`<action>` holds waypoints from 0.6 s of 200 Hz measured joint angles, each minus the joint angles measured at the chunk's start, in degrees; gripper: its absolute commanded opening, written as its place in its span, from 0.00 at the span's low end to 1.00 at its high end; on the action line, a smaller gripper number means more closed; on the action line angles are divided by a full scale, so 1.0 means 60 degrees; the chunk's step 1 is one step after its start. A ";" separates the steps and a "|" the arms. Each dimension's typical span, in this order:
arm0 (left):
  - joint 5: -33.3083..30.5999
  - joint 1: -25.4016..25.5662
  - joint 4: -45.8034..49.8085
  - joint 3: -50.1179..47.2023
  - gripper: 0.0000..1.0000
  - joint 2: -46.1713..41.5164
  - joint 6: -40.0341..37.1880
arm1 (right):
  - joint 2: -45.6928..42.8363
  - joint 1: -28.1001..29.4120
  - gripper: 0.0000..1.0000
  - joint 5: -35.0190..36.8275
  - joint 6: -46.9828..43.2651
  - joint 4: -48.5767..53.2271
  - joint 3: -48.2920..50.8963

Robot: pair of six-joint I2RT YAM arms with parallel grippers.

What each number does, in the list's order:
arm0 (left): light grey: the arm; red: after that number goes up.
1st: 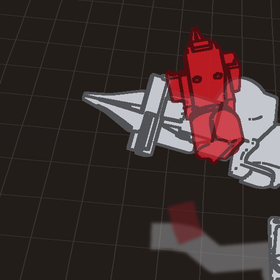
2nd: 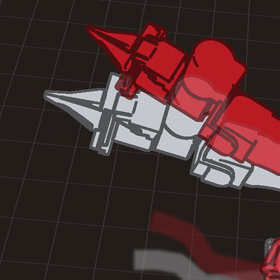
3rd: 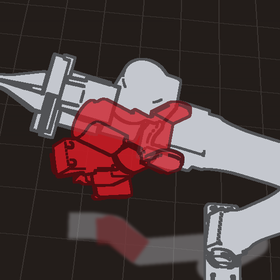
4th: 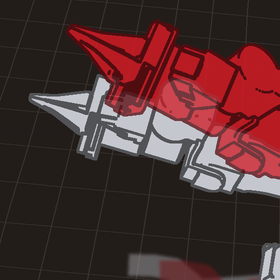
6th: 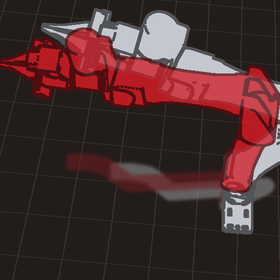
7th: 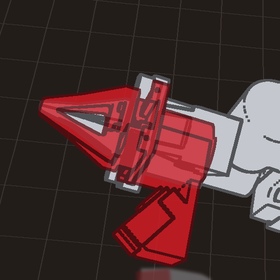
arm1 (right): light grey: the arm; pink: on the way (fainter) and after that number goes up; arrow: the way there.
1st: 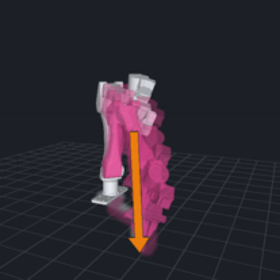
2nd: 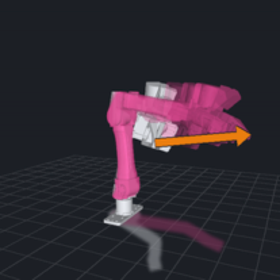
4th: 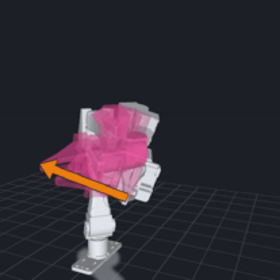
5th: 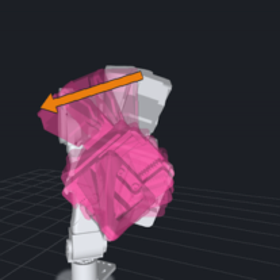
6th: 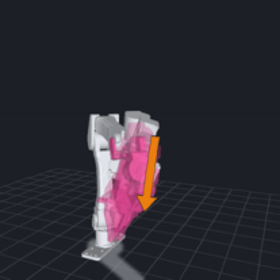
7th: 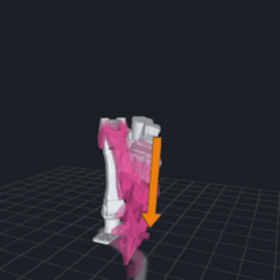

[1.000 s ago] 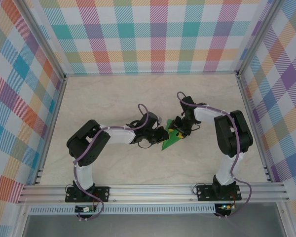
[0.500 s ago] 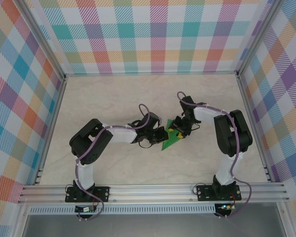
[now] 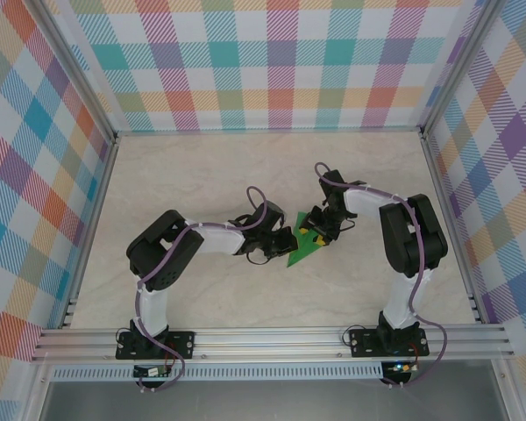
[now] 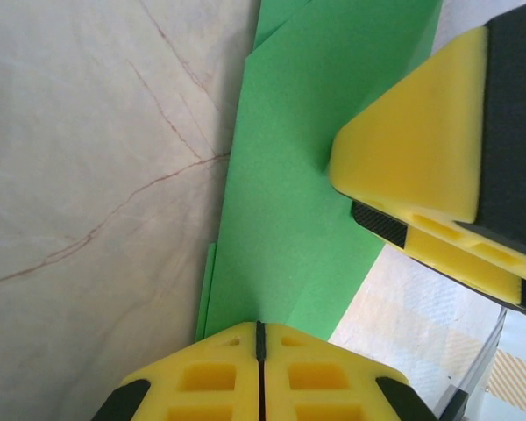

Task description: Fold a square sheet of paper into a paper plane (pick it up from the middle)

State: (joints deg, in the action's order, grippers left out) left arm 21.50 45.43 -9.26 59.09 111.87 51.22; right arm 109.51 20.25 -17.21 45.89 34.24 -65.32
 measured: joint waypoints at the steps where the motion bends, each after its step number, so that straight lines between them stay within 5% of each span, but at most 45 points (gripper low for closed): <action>1: 0.0000 0.0000 0.0000 0.0000 0.06 0.0007 0.0000 | 0.0000 0.0000 0.50 0.0000 0.0000 0.0004 0.0000; 120: -0.0025 0.0000 0.0619 0.0295 0.00 0.0084 -0.0277 | -0.0051 0.0000 0.50 -0.0200 0.0000 0.0022 -0.0011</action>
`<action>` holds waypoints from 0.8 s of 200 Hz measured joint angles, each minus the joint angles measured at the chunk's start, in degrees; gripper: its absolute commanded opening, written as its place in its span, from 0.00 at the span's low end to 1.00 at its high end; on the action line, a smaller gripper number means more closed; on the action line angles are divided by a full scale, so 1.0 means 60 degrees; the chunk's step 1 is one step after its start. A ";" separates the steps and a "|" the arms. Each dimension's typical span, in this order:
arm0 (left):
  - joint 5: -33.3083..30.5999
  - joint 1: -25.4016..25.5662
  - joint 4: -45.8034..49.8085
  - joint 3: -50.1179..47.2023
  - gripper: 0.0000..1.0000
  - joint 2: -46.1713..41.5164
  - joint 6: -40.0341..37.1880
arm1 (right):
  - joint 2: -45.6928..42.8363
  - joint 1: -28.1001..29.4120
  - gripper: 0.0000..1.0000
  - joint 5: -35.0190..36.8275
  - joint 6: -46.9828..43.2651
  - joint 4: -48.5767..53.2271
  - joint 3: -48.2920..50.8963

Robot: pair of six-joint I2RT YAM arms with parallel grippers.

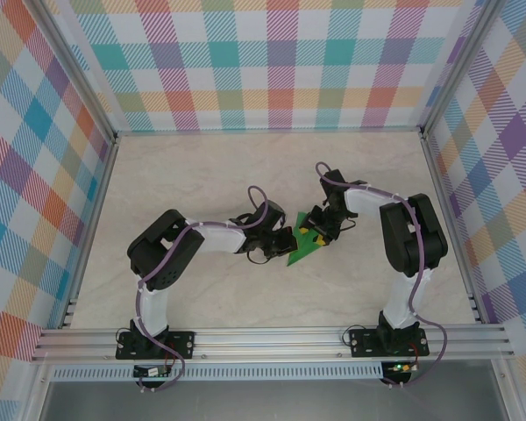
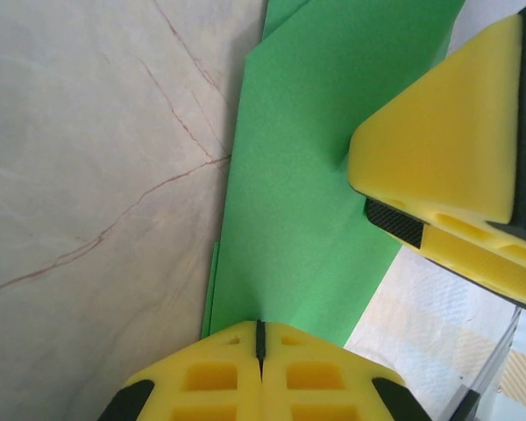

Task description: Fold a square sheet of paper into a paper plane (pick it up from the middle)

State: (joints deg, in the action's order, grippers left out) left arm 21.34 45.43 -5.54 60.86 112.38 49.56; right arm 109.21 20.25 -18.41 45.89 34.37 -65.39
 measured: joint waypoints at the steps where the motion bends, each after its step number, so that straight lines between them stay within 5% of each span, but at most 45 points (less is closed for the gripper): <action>1: 0.0004 0.0000 0.0025 0.0018 0.00 0.0004 -0.0015 | -0.0007 0.0000 0.51 0.0000 0.0004 -0.0004 0.0004; 85: 0.0364 -0.0091 0.0965 0.0601 0.00 0.0255 -0.0769 | -0.1698 -0.0066 0.48 -0.0164 -0.0488 -0.0342 0.0696; 126: 0.0361 -0.0091 0.1242 0.0769 0.00 0.0299 -0.0998 | -0.2849 -0.0066 0.15 -0.0900 -0.1362 -0.1424 0.1195; 160: 0.0357 -0.0087 0.1413 0.0860 0.00 0.0317 -0.1166 | -0.2273 -0.0062 0.02 -0.1526 -0.1836 -0.2204 0.1636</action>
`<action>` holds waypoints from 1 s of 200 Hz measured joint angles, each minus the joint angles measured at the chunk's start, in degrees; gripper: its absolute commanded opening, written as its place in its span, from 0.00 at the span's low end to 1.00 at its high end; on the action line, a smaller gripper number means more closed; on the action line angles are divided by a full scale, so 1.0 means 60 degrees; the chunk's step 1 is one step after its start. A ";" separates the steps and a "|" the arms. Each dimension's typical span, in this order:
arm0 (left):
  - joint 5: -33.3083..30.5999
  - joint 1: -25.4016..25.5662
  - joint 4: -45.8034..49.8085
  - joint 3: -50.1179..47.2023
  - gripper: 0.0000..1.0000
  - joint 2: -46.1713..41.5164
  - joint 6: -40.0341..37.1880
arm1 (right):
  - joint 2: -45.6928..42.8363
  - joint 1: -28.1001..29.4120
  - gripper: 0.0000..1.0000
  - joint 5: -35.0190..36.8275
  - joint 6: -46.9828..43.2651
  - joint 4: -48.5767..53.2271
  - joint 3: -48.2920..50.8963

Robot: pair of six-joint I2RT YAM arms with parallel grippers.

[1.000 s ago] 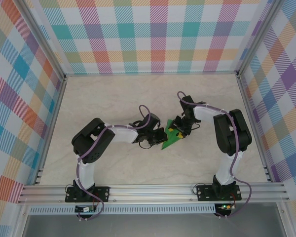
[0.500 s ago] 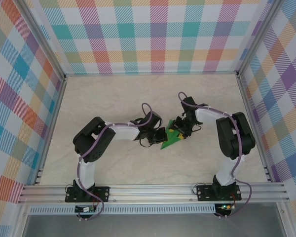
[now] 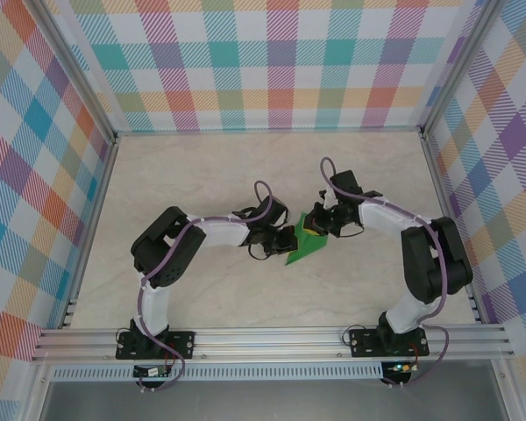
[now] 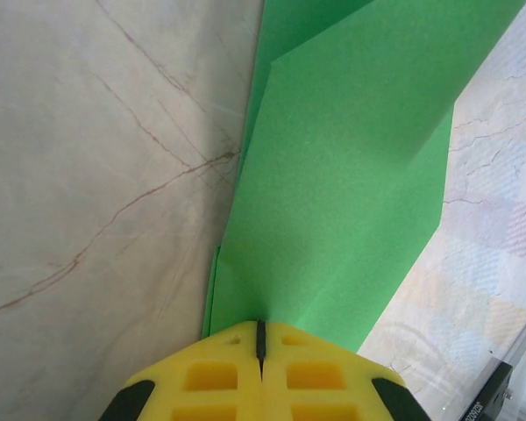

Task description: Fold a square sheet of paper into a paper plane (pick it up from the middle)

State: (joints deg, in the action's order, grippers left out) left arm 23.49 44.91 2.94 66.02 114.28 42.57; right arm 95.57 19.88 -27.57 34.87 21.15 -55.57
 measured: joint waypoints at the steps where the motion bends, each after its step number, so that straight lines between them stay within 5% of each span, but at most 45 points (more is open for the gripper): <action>1: 0.0000 0.0000 0.0000 0.0004 0.00 0.0000 0.0004 | 0.0044 0.0000 0.01 -0.0036 -0.0015 -0.0025 0.0018; 147: -0.0025 0.0000 0.0280 0.0106 0.00 0.0018 -0.0036 | 0.1534 -0.0117 0.00 -0.0382 -0.0535 -0.0885 0.0255; 200: -0.0004 0.0000 0.0146 -0.0036 0.00 -0.0004 -0.0076 | 0.1530 -0.1016 0.00 -0.0517 -0.0390 -0.1355 0.0401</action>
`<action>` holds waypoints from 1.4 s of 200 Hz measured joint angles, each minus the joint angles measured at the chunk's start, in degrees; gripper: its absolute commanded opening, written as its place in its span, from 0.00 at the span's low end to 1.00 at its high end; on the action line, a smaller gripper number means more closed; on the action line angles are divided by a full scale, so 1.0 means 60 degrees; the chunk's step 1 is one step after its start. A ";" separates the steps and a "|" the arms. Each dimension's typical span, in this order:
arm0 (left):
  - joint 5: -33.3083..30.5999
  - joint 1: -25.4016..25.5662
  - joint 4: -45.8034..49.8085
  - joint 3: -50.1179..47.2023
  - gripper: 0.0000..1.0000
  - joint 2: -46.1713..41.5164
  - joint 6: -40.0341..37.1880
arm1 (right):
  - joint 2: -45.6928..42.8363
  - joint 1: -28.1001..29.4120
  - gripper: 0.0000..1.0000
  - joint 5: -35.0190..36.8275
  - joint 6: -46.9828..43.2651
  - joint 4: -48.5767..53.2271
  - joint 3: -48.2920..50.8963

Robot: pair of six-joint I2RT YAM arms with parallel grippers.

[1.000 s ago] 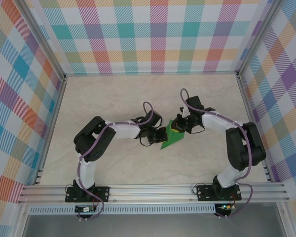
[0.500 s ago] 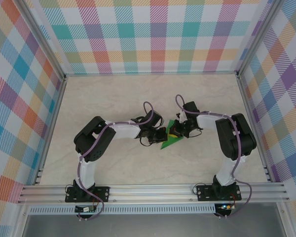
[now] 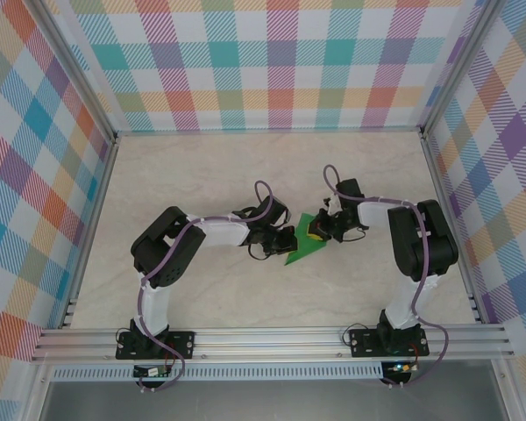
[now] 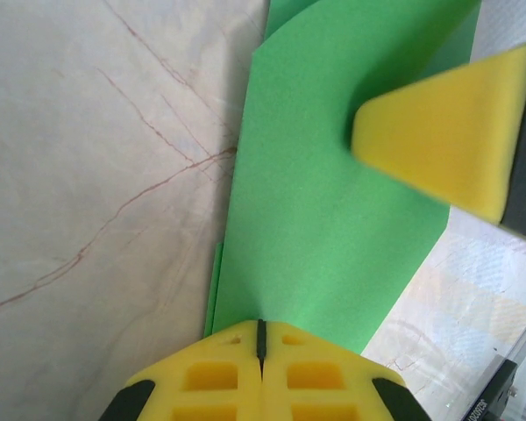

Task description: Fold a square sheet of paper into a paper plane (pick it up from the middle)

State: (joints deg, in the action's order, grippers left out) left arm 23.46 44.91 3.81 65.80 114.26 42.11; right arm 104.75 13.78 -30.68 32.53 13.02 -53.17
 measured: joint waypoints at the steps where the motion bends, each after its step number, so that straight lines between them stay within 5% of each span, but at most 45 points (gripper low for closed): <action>1: 0.0000 0.0000 -0.0007 -0.0004 0.00 0.0000 -0.0004 | 0.0004 -0.0022 0.00 -0.0004 0.0004 -0.0011 0.0004; 67: -0.0073 0.0000 0.0645 -0.0255 0.00 -0.0430 -0.0441 | -0.0925 0.0058 0.02 -0.0033 0.0036 -0.0743 0.0765; 139: -0.0280 -0.0011 0.1818 -0.0954 0.00 -0.1308 -0.0714 | -0.1206 0.2153 0.01 0.0386 0.0397 -0.1388 0.0987; 195: -0.0280 -0.0011 0.1843 -0.0958 0.00 -0.1311 -0.0714 | -0.0608 0.1909 0.00 0.0645 0.0226 -0.1392 0.0965; 245: -0.0273 -0.0018 0.1621 -0.1107 0.00 -0.1366 -0.0710 | -0.0608 0.0291 0.01 0.0783 0.0215 -0.1545 0.0976; 280: -0.0266 -0.0018 0.1526 -0.1162 0.00 -0.1381 -0.0670 | -0.0867 0.0109 0.02 0.1235 0.0295 -0.1534 0.0976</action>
State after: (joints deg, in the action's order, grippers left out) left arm 21.87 44.80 12.97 58.83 105.97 38.09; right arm 99.55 14.44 -23.27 34.30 3.81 -47.31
